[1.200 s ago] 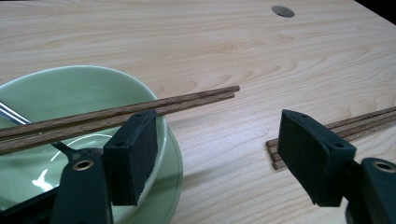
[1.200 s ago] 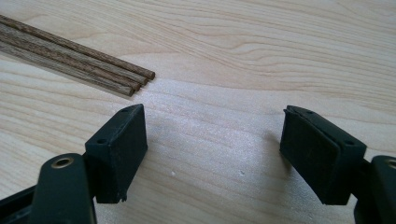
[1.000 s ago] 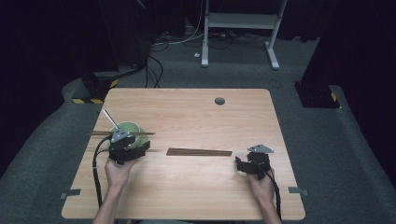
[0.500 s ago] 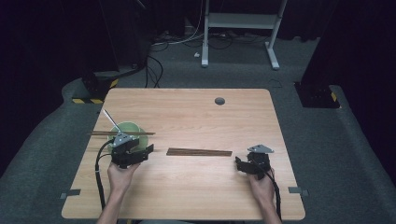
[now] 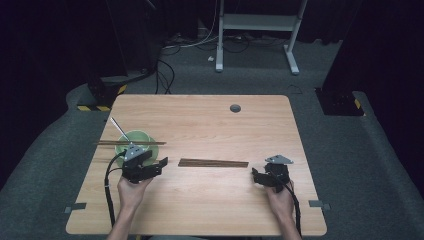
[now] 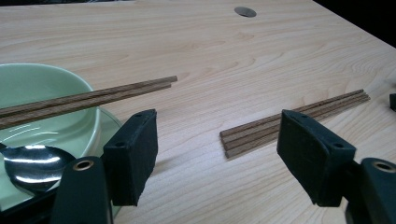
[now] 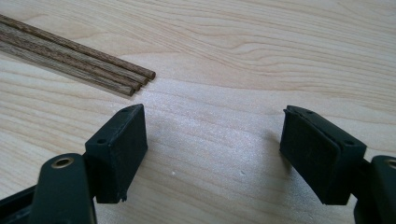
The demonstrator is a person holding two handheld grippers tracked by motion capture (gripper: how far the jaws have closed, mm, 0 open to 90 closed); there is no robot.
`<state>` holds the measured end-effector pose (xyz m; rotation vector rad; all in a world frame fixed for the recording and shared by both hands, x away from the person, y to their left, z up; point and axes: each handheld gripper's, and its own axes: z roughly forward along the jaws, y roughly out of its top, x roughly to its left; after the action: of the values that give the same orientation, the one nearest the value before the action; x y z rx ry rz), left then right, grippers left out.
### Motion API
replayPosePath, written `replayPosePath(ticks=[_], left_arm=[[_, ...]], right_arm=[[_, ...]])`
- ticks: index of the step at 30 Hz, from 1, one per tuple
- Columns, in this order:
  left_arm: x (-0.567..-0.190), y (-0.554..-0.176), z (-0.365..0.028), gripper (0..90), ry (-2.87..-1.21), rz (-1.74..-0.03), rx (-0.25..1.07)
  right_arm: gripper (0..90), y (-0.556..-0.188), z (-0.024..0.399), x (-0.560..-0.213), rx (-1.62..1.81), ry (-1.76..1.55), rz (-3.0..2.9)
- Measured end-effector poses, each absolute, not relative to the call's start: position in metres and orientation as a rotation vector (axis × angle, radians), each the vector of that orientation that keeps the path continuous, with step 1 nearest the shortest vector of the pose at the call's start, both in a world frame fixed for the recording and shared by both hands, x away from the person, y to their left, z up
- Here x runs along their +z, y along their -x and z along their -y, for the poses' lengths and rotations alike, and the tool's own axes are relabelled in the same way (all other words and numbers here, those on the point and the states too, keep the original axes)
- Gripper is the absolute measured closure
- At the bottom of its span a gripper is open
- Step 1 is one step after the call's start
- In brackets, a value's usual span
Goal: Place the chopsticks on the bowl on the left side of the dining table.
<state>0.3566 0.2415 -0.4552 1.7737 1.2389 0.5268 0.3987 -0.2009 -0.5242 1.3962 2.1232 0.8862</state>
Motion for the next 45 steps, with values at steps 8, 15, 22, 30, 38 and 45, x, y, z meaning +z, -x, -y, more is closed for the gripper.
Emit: replayPosePath(ticks=[8,15,22,30,38,45], left_arm=[[-0.459,-0.352,-0.237,28.7,-1.787,-1.225,0.521],[-0.460,-0.349,-0.235,28.7,-1.794,-1.223,0.538],[-0.461,-0.347,-0.234,28.7,-1.801,-1.223,0.559],[-0.465,-0.345,-0.234,28.7,-1.813,-1.226,0.565],[-0.471,-0.344,-0.235,28.8,-1.818,-1.234,0.563],[-0.477,-0.344,-0.237,28.9,-1.824,-1.248,0.552]], right_arm=[[22.5,-0.399,0.201,-0.524,0.886,-1.396,-2.123],[22.5,-0.399,0.201,-0.524,0.886,-1.396,-2.123],[22.5,-0.399,0.201,-0.524,0.886,-1.396,-2.124],[22.5,-0.399,0.201,-0.524,0.886,-1.396,-2.124],[22.5,-0.399,0.201,-0.524,0.886,-1.396,-2.124],[22.6,-0.399,0.201,-0.524,0.886,-1.395,-2.124]])
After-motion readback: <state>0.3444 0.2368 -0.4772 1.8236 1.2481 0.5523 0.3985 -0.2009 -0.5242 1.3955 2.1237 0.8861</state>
